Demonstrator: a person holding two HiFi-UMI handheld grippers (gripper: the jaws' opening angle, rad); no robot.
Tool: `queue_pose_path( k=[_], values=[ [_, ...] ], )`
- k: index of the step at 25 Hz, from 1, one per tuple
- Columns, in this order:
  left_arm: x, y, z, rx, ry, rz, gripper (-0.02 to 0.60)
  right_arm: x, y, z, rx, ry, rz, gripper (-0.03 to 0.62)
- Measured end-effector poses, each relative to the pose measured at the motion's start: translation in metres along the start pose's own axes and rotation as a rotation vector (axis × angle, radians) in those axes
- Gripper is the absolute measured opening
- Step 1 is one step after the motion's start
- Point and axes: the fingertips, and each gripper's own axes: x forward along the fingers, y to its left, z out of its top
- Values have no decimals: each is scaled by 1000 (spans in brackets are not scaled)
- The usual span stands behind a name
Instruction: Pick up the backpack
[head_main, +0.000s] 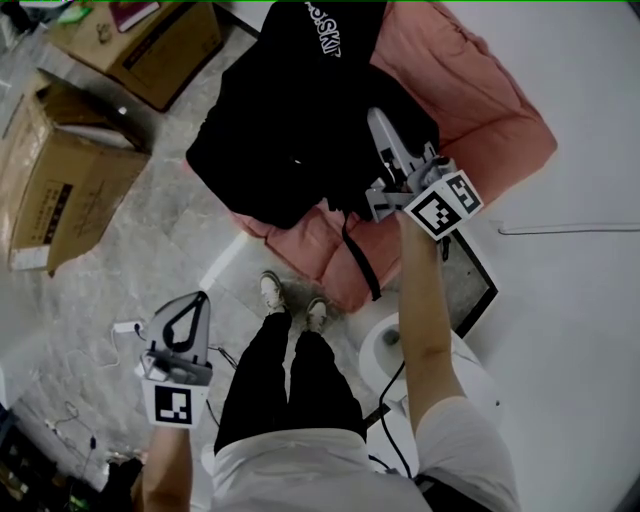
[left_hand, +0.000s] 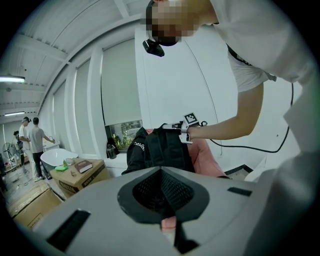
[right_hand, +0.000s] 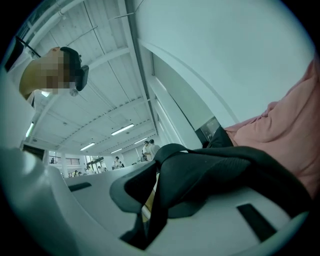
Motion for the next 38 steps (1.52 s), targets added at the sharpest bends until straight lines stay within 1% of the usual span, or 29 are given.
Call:
queue_pose_path(
  k=[2, 3, 5, 7, 9, 11, 15, 18, 20, 23, 26, 29, 31, 35, 37, 38],
  values=[
    [-1, 1, -2, -14, 3, 4, 15, 0, 6, -6, -18, 32, 13, 46],
    [-1, 0, -4, -24, 6, 7, 15, -1, 10, -9, -25, 52, 24, 40],
    [-3, -2, -4, -23, 1, 6, 15, -6, 20, -13, -33, 84, 55, 38],
    [-4, -6, -2, 4, -9, -3, 15, -12, 31, -14, -31, 103, 82, 38],
    [-6, -7, -2, 18, 0, -5, 15, -15, 39, -15, -39, 125, 94, 37],
    [-6, -6, 1, 8, -6, 6, 15, -16, 45, -16, -49, 141, 96, 37],
    [-5, -4, 5, -5, -13, 24, 15, -17, 52, -17, -51, 141, 103, 34],
    [-8, -4, 9, -17, -27, 40, 15, -16, 59, -13, -15, 130, 104, 34],
    [-12, -3, 11, -10, -41, 47, 15, -15, 64, -10, 7, 122, 103, 34],
    [-17, -1, 8, 8, -37, 58, 15, -12, 77, -13, -12, 136, 104, 32],
    [-24, 2, -2, -27, -18, 81, 15, -7, 89, -17, -28, 142, 90, 32],
    [-26, 1, 1, -5, -29, 83, 15, -5, 93, -12, -2, 125, 70, 32],
    [-30, 2, 0, 0, -24, 87, 15, -1, 100, -9, 27, 127, 80, 31],
    [-36, 13, 7, -25, -60, 117, 16, 14, 125, -7, 81, 139, 102, 31],
    [-40, 15, 14, -10, -61, 117, 15, 15, 131, 3, 90, 130, 95, 31],
    [-42, 16, 19, 17, -60, 113, 15, 15, 134, 10, 85, 122, 93, 31]
  ],
)
